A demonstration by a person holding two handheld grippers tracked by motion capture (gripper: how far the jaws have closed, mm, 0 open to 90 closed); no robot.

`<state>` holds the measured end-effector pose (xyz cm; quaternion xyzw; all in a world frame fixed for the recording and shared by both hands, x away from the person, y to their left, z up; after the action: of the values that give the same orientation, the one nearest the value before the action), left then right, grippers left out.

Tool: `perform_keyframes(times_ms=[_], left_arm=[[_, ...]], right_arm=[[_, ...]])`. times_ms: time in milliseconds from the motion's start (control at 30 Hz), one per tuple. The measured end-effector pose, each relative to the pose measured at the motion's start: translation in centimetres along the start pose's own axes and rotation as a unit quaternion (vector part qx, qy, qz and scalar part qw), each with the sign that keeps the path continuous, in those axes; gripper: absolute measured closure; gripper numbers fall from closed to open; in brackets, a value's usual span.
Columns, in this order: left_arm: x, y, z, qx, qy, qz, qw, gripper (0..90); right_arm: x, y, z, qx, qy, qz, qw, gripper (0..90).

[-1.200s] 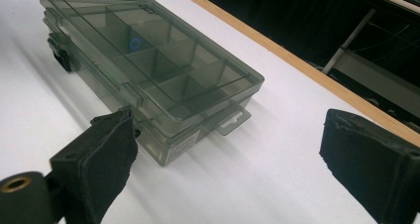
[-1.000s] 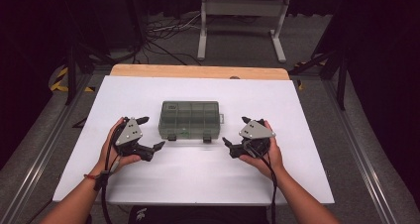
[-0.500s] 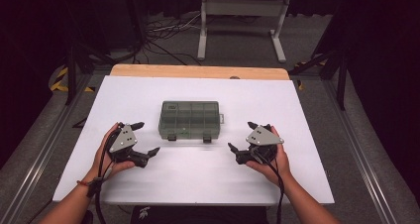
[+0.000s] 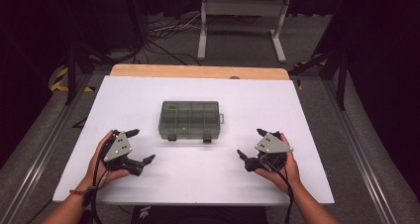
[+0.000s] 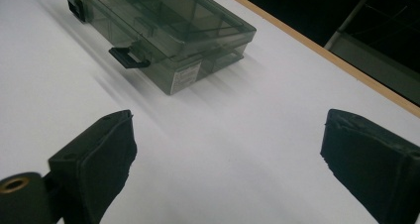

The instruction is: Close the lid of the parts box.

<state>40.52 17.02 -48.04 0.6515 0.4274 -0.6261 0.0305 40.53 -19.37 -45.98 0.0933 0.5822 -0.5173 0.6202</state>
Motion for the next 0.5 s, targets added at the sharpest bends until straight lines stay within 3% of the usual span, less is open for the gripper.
perform_keyframes(times_ms=[400, 500], left_arm=[[1.9, -1.3, 0.8, -0.001, -0.006, -0.012, 0.9999, 4.5], [2.2, -1.7, 0.9, -0.001, -0.016, -0.010, 0.9998, 4.6]], right_arm=[[1.9, -1.4, 0.0, 0.008, 0.005, -0.013, 0.9999, 7.5], [2.2, -1.8, -0.1, 0.009, 0.011, -0.011, 0.9998, 7.5]])
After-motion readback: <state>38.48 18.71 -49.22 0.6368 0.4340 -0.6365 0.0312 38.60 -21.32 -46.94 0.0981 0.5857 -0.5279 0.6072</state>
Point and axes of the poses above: each handheld gripper's, and its own axes: y roughly forward along the jaws, x roughly out of its underside, z roughly to its right, the point moved 8 cm from there along y, roughly forward along the jaws, and after that the axes turned 2 degrees about -z, right-handed, at the moved point
